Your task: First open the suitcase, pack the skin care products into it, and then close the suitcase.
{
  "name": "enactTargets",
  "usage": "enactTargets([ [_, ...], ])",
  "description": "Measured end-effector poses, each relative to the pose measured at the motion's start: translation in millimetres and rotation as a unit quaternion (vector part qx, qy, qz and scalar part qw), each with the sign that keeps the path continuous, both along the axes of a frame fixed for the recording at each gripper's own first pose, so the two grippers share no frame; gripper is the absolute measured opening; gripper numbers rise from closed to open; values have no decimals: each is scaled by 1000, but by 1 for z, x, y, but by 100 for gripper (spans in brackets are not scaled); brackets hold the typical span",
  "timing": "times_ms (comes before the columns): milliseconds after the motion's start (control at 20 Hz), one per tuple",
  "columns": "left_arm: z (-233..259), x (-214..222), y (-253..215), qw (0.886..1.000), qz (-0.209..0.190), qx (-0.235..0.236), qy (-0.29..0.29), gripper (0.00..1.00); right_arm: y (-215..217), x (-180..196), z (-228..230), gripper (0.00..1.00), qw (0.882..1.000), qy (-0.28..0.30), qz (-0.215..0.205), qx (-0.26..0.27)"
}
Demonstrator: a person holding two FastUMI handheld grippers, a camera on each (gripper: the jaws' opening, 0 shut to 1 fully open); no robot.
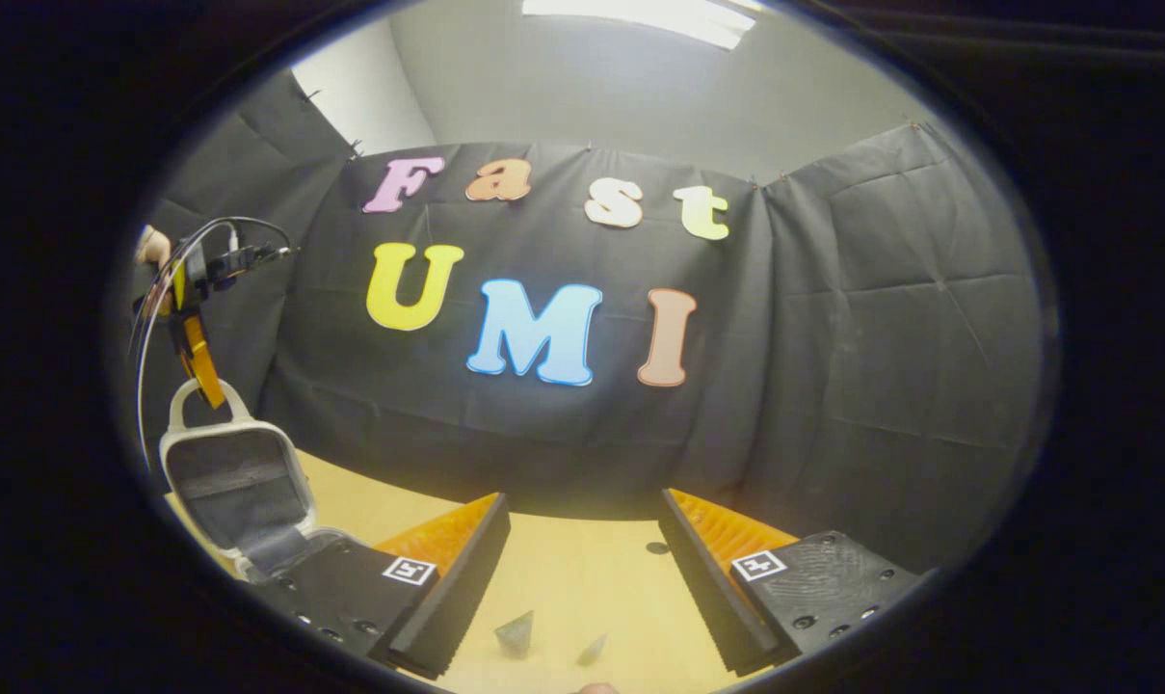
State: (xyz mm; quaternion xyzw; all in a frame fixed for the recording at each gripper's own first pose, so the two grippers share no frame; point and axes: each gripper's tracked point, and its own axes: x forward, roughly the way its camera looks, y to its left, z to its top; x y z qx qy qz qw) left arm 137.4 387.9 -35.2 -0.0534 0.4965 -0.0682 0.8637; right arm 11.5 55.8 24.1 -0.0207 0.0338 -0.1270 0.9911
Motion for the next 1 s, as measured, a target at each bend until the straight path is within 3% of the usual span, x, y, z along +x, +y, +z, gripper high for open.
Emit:
enactTargets([
  [300, -108, 17, 150, 994, 50, 93, 4, 17, 18, -7, -9, 95, 999, 23, -25, 3],
  [500, -205, 22, 219, 992, 79, 94, 40, 17, 18, -9, -17, 94, 998, 48, -36, 3],
  [800, -301, 6, 244, 989, 74, 99, 82, 18, 14, -10, -21, 95, 996, 67, -47, -20],
  [950, -315, 10, 254, 987, 80, 115, 74, 18, 11, -11, -21, 95, 996, 69, -51, -20],
  [1000, -315, 7, 257, 987, 86, 118, 73, 24, 10, -12, -23, 95, 996, 69, -53, -21],
])
